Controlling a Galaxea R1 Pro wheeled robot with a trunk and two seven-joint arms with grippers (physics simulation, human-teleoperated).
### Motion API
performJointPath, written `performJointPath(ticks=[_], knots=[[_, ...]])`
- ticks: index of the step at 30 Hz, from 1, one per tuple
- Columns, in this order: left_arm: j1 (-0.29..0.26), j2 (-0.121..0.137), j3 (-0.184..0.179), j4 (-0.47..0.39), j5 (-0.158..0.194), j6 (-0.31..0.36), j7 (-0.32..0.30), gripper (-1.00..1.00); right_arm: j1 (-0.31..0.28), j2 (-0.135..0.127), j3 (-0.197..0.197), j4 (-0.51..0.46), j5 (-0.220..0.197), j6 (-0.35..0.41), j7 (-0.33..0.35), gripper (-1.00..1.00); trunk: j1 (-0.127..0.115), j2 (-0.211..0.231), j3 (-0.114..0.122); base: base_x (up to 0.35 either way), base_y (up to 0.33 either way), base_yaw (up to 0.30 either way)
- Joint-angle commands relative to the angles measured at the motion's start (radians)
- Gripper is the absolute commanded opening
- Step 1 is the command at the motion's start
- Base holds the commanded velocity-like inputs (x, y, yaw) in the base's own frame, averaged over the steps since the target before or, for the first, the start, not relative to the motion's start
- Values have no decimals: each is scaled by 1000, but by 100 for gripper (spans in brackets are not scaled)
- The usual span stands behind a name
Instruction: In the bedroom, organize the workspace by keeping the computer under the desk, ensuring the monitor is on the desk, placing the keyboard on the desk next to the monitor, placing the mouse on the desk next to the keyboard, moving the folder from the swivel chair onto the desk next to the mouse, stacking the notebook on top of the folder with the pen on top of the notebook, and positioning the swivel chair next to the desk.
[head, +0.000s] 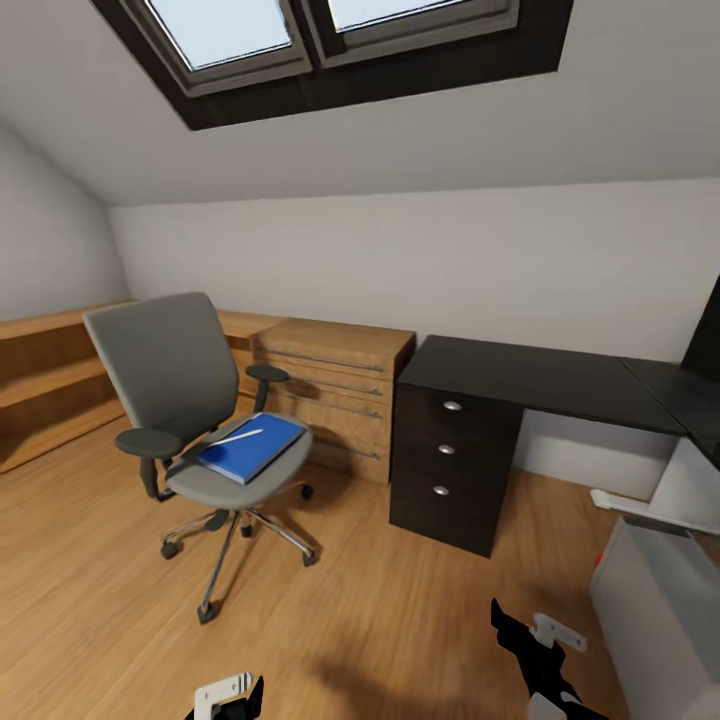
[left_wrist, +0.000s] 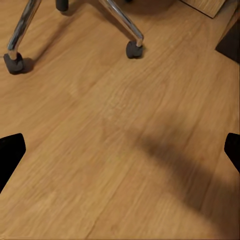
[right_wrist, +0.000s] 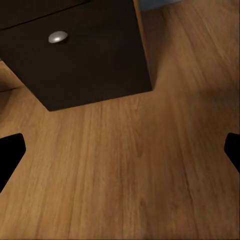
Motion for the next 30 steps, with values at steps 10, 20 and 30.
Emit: performJointPath(ticks=[10, 20, 30], knots=[[0, 0, -1, 1, 10, -2, -6, 100, -1, -1, -8, 2, -6, -3, 10, 100, 0, 0, 3, 0, 0, -250], [0, 0, -1, 1, 10, -3, -6, 100, -1, 0, -8, 2, -6, -3, 10, 100, 0, 0, 6, -48, 0, -250], [0, 0, -1, 1, 10, -3, -6, 100, -1, 0, -8, 2, -6, -3, 10, 100, 0, 0, 8, -265, 0, -240]])
